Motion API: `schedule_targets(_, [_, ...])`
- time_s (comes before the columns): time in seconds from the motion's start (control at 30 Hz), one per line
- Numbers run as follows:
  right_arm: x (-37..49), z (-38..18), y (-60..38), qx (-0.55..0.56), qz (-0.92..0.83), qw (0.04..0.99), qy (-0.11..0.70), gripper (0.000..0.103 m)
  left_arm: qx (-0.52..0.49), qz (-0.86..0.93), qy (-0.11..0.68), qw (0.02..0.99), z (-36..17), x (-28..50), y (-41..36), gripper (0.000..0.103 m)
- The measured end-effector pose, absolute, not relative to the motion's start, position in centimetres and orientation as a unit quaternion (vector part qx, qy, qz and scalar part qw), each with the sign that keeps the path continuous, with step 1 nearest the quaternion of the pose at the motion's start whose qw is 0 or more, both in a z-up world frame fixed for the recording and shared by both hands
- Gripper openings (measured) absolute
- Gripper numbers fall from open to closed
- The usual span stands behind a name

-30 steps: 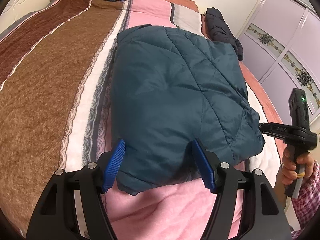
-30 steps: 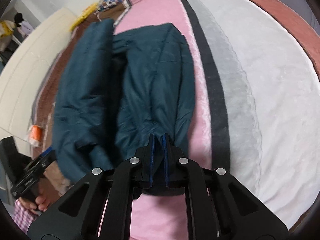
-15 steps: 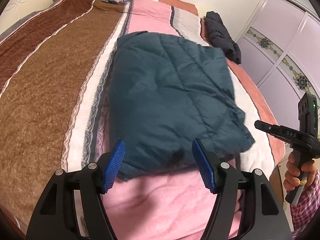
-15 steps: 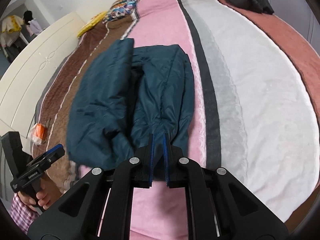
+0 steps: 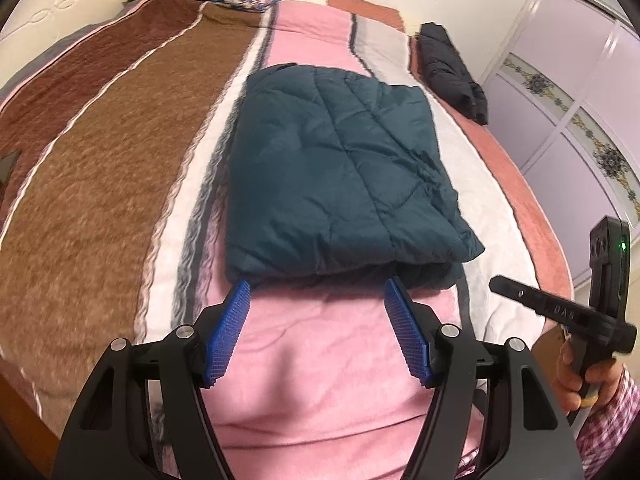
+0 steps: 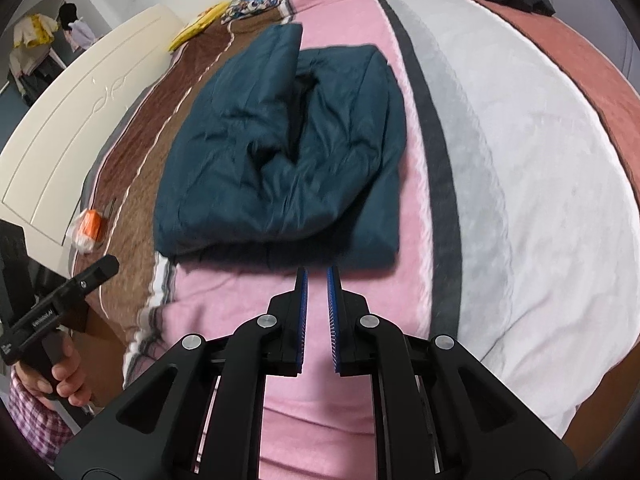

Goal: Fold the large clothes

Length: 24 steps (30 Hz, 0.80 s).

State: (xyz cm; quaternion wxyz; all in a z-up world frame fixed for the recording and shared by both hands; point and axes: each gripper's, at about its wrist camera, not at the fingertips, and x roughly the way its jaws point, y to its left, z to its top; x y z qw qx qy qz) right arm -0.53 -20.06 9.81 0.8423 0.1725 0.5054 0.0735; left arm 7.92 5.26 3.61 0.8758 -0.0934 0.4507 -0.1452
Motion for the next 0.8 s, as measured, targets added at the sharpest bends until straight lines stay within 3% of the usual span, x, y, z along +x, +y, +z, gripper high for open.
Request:
schedule_targets(0.23, [-1.8,9.3,-17.7,0.145,0.065,0.848,0.505,0.012,-0.096,-0.1,0.472,0.871,2.5,6.7,5.3,0.066])
schedule_targets(0.37, [-2.6,9.2,-16.8,0.136,0.056,0.853,0.501,0.021,-0.092,-0.085,0.475,0.871,2.1,6.1,4.9,0.066])
schedule_targets(0.8, [-3.4,9.2,-15.4,0.105,0.033,0.861,0.497,0.025,-0.093,-0.064,0.484,0.868,1.2,4.8,3.6,0.066])
